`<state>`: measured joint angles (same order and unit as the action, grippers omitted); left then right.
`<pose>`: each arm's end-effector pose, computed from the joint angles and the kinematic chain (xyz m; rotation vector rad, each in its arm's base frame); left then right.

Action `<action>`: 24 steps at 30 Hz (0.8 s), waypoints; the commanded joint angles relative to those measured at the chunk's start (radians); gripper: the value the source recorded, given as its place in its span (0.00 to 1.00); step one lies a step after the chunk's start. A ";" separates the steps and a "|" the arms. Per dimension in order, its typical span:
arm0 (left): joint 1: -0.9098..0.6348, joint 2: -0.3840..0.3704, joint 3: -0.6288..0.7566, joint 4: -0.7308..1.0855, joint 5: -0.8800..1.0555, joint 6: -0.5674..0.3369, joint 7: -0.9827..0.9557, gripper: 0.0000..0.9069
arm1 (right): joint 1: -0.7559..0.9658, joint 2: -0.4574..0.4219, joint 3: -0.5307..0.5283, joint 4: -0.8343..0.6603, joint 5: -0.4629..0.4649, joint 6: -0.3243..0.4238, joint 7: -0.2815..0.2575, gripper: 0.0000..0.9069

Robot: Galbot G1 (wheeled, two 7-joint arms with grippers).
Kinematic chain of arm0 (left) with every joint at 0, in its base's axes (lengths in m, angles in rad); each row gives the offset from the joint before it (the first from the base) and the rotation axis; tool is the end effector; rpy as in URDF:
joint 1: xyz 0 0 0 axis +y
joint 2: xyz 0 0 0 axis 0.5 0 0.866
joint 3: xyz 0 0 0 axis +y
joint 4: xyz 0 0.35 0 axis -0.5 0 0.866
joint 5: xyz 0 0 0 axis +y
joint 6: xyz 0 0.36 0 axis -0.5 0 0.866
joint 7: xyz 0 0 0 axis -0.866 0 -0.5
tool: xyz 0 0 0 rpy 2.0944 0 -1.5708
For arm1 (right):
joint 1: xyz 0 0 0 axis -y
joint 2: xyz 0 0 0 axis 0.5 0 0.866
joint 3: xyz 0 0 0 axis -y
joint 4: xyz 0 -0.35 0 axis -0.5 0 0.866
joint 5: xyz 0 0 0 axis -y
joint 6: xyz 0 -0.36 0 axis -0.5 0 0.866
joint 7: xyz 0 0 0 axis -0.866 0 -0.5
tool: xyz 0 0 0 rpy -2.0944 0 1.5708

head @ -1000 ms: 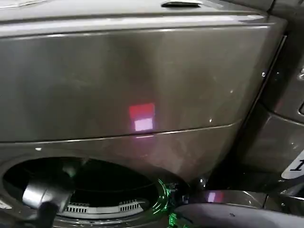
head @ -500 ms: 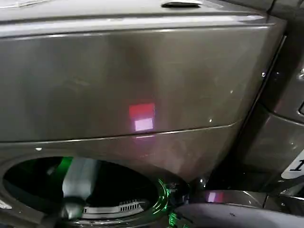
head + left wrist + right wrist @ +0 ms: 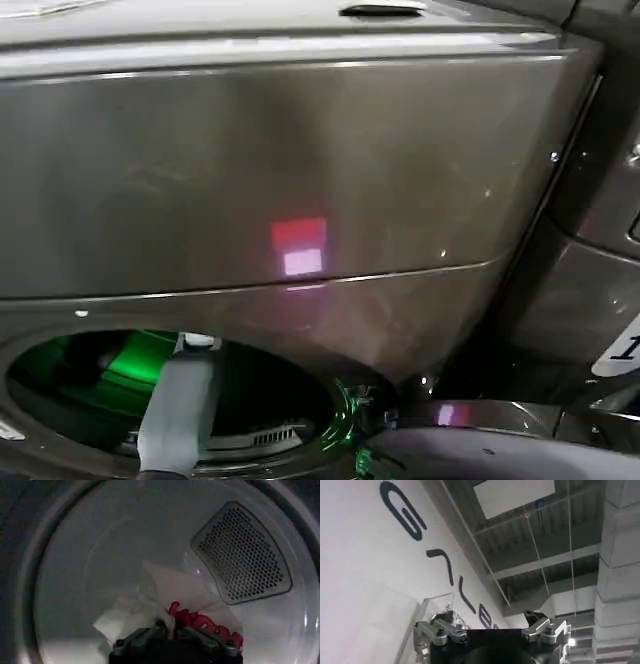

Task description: Grasp the clothes from the dryer.

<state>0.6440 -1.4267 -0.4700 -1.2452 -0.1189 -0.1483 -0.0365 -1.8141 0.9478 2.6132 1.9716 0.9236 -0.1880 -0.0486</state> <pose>0.4949 0.0487 -0.2922 -0.0451 2.9186 0.0448 -0.1199 -0.3560 0.1125 1.2140 2.0004 -0.6593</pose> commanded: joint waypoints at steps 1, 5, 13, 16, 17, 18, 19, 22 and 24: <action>0.030 -0.004 -0.007 -0.050 -0.004 0.016 -0.025 0.00 | 0.000 -0.001 0.009 0.008 0.001 -0.015 -0.016 1.00; 0.033 -0.004 -0.005 -0.057 -0.003 0.019 -0.020 0.00 | -0.008 0.001 0.013 0.010 0.034 -0.007 -0.002 1.00; 0.027 -0.005 -0.005 -0.059 0.003 0.026 -0.015 0.00 | -0.015 0.002 0.025 0.002 0.029 0.002 0.002 1.00; 0.022 -0.007 -0.006 -0.056 0.004 0.027 -0.013 0.00 | -0.014 0.005 0.028 0.003 0.030 0.002 -0.024 1.00; 0.022 -0.007 -0.006 -0.056 0.004 0.028 -0.012 0.00 | -0.012 0.005 0.033 0.008 0.023 -0.008 -0.037 1.00; 0.021 -0.007 -0.006 -0.057 0.005 0.028 -0.010 0.00 | -0.012 0.005 0.035 0.009 0.011 -0.015 -0.043 1.00; 0.021 -0.008 -0.007 -0.057 0.004 0.029 -0.010 0.00 | -0.012 0.004 0.036 0.008 0.006 -0.008 -0.040 1.00; 0.022 -0.006 -0.008 -0.056 0.006 0.028 -0.008 0.00 | -0.016 0.001 0.043 -0.003 0.007 -0.006 -0.031 1.00; 0.021 -0.008 -0.007 -0.055 0.008 0.030 -0.006 0.00 | -0.015 0.006 0.043 -0.004 0.007 -0.006 -0.032 1.00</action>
<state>0.6647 -1.4335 -0.4775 -1.2990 -0.1135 -0.1202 -0.0442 -1.8303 0.9504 2.6525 1.9708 0.9397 -0.1906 -0.0703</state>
